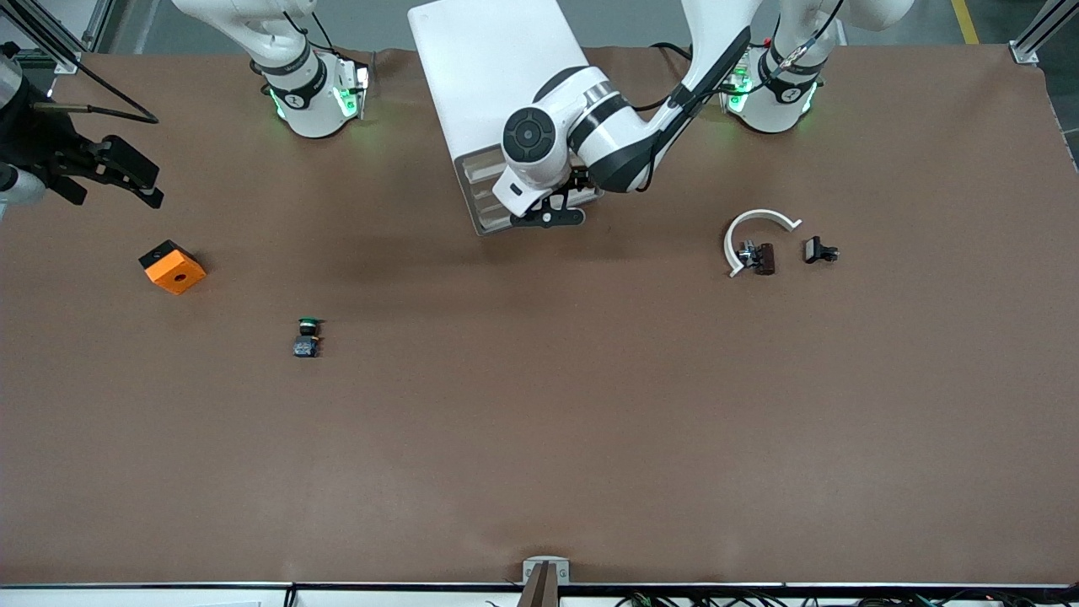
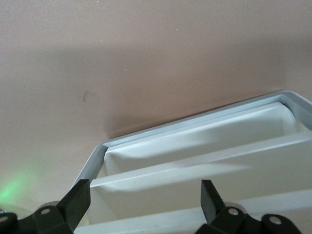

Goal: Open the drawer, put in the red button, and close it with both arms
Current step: 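Push the drawer shut with the left gripper while the right gripper returns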

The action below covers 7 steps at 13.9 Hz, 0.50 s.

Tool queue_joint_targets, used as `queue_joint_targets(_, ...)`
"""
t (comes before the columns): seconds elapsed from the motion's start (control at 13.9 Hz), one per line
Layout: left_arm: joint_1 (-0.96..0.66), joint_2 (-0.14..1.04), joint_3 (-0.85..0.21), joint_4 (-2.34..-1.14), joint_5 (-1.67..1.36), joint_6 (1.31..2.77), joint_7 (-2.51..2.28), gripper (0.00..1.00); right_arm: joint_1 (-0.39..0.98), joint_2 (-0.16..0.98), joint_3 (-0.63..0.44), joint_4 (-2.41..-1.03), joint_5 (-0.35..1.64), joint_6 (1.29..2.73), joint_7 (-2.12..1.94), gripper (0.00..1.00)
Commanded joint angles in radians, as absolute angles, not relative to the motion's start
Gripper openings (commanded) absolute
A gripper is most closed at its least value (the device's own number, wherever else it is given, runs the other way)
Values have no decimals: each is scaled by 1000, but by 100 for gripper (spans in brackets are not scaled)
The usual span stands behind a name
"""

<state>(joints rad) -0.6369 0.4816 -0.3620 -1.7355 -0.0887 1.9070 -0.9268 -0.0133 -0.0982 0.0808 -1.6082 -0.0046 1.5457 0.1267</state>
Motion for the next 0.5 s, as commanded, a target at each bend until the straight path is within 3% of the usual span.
queue_joint_targets(0.0, -643, 434, -394, -1779, -71, 1927, -934, 100, -17, -84, 87, -1585, -20, 1531, 118, 100)
queue_joint_targets(0.43, -655, 448, -384, -1763, -21, 1953, -933, 100, -17, -84, 87, -1583, -20, 1531, 120, 100)
